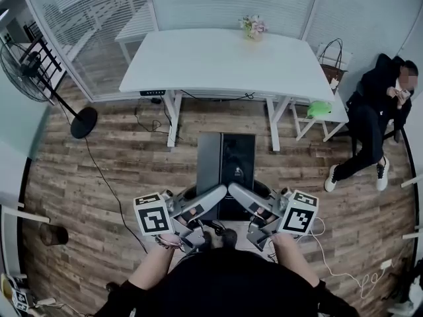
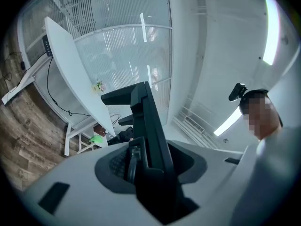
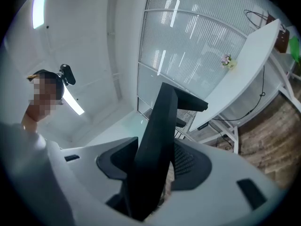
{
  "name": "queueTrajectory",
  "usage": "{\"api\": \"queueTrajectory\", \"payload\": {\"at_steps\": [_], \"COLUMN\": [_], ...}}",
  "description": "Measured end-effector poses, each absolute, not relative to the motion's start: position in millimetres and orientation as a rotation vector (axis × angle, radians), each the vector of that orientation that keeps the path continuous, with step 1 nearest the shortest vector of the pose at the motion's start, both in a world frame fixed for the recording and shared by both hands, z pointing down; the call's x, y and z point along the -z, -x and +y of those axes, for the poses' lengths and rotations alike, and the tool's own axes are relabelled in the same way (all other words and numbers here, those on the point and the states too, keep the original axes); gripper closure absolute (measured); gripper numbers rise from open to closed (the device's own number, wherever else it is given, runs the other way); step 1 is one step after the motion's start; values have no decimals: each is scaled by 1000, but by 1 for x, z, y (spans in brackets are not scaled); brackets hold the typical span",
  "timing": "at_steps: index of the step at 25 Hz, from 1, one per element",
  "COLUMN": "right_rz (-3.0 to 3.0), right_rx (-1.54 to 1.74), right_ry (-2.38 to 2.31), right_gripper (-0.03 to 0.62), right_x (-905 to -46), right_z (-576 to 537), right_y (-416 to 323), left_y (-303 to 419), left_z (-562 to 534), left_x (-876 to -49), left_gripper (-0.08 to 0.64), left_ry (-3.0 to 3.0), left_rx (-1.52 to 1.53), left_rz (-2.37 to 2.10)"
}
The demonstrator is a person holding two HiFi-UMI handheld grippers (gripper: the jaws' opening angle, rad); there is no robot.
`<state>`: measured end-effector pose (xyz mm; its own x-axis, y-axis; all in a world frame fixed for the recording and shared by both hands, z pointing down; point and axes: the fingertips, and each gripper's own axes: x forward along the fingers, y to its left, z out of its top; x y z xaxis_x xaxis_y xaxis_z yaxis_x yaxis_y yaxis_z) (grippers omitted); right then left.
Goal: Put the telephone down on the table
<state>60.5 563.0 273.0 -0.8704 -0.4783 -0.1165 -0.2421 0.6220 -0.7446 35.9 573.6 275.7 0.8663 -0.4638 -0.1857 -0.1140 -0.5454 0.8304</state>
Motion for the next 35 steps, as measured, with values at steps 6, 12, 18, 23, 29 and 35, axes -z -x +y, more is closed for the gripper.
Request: {"api": "queueTrajectory", "payload": {"at_steps": [6,12,18,23,29,35], "right_rz": [2550,2549,2532,2512,2497,2501], "right_rx": [1092,1087,1070,1061,1053,1037], "right_ry": [588,597,626,656,688,690], "right_gripper": [391,390,390,390,388,387], "right_x": [-273,-274,-279,-284,-286,-285], "right_z": [566,575,583,593,597,587], "right_y": [-51,-33,-11,-1,0,-2], "left_y": [-26,-9,13,25,26,23], "left_z": [577,585,593,602,606,596], "left_x": [-276,-277,-283,-287,-289,-288], "left_gripper": [373,373,373,371,371,371], "left_ry": [-2121,-2123,-2135,-2142,-2138,-2142], "left_rx": [485,475,452,420,403,413], "left_rz": [-411,-392,-366,-339,-316,-316]}}
